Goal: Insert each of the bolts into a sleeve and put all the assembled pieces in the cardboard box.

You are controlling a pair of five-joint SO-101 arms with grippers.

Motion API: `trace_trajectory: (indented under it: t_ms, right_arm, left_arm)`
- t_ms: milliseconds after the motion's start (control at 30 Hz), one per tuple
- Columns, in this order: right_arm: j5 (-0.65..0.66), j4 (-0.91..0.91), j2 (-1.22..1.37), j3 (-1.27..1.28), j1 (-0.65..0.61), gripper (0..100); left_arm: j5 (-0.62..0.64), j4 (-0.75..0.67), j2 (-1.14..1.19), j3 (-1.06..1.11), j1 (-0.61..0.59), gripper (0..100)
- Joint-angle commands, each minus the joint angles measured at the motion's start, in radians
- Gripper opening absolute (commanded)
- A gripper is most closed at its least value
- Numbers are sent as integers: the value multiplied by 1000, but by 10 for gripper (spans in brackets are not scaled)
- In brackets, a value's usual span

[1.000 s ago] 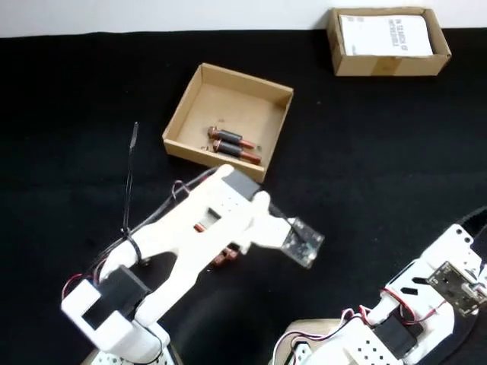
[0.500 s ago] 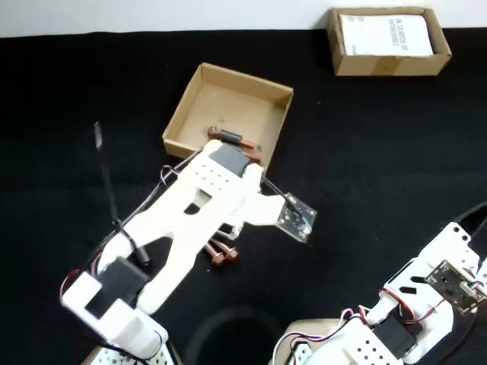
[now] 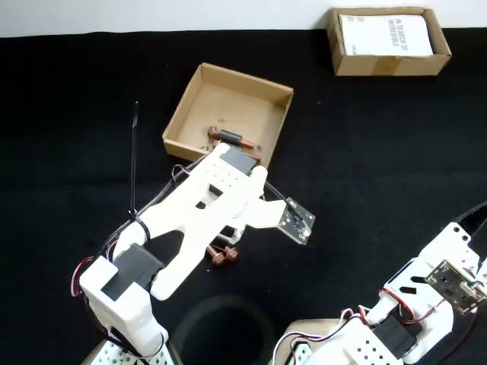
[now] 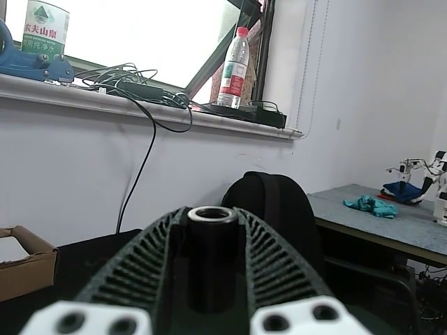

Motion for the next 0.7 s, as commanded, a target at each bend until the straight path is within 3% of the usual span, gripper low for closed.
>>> trace_trajectory:
  t_ms: [0, 267, 433, 667]
  right_arm:
    - [9, -24, -8, 116, -4, 7]
    - [9, -24, -8, 116, -4, 7]
    - [9, -24, -8, 116, -4, 7]
    - [9, -19, -4, 120, -12, 7]
  left_arm:
    - [3, -9, 8, -33, -4, 122]
    - [6, -80, 182, -44, -12, 120]
    - [8, -94, 220, -64, -10, 8]
    - [11, -87, 208, -77, -4, 8]
